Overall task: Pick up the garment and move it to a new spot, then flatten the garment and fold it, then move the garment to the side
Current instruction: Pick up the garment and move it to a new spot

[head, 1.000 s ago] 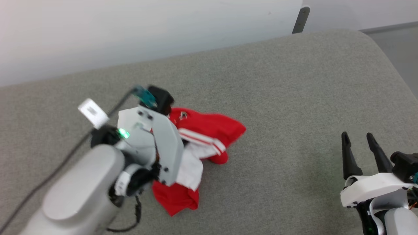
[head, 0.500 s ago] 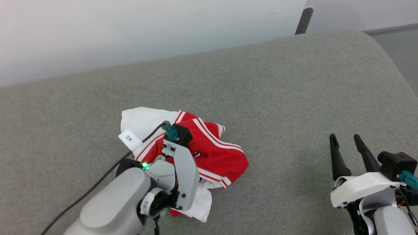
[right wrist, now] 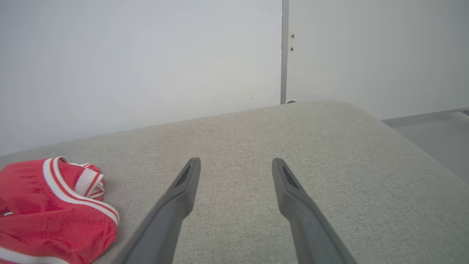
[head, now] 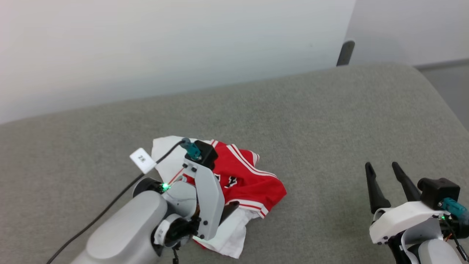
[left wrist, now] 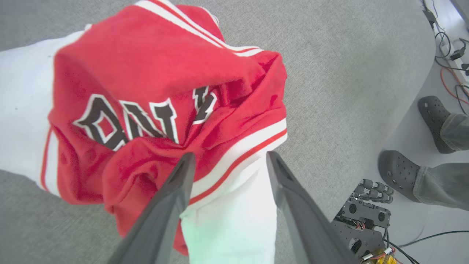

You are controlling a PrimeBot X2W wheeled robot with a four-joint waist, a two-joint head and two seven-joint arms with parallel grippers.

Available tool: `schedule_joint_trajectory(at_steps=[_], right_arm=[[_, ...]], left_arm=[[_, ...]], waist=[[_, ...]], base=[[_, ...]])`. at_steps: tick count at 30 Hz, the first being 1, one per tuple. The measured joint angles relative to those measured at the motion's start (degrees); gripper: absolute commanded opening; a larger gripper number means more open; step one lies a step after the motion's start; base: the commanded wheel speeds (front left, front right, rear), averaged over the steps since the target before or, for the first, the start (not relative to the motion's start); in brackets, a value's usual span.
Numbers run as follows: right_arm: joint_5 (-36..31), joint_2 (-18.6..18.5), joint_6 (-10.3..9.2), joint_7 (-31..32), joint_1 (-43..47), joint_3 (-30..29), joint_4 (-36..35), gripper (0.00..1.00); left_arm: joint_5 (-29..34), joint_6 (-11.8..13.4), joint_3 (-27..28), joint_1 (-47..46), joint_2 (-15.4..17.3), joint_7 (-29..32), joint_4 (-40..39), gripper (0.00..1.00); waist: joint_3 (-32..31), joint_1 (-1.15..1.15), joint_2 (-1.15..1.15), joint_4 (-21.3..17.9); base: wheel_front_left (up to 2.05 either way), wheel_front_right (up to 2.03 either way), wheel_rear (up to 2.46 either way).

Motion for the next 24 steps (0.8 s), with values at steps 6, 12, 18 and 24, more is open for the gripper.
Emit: schedule_joint_trajectory(at_steps=[6,12,18,24], right_arm=[[0.55,-0.93,0.0,0.48,1.14,1.15,-0.45,1.0],[1.0,-1.45,0.0,0.65,2.31,1.99,-0.65,1.0],[1.43,-2.45,0.0,0.46,3.8,2.68,-0.78,1.0],[1.58,-3.69,-0.01,-0.3,5.04,3.07,-0.68,1.0]], left_arm=[[-0.63,1.58,3.38,1.73,2.48,-3.74,-4.95,1.0],[0.0,2.47,7.83,5.9,5.95,-12.46,-7.97,1.0],[0.79,2.27,12.11,11.45,8.84,-22.9,-9.5,1.0],[1.9,2.05,16.14,17.57,11.07,-33.74,-9.46,1.0]], waist=[[-2.85,0.0,0.0,1.52],[-4.96,0.0,0.0,3.51],[-6.43,0.0,0.0,5.81],[-7.53,0.0,0.0,8.2]], base=[[0.0,0.0,0.0],[0.0,0.0,0.0],[0.0,0.0,0.0],[0.0,0.0,0.0]])
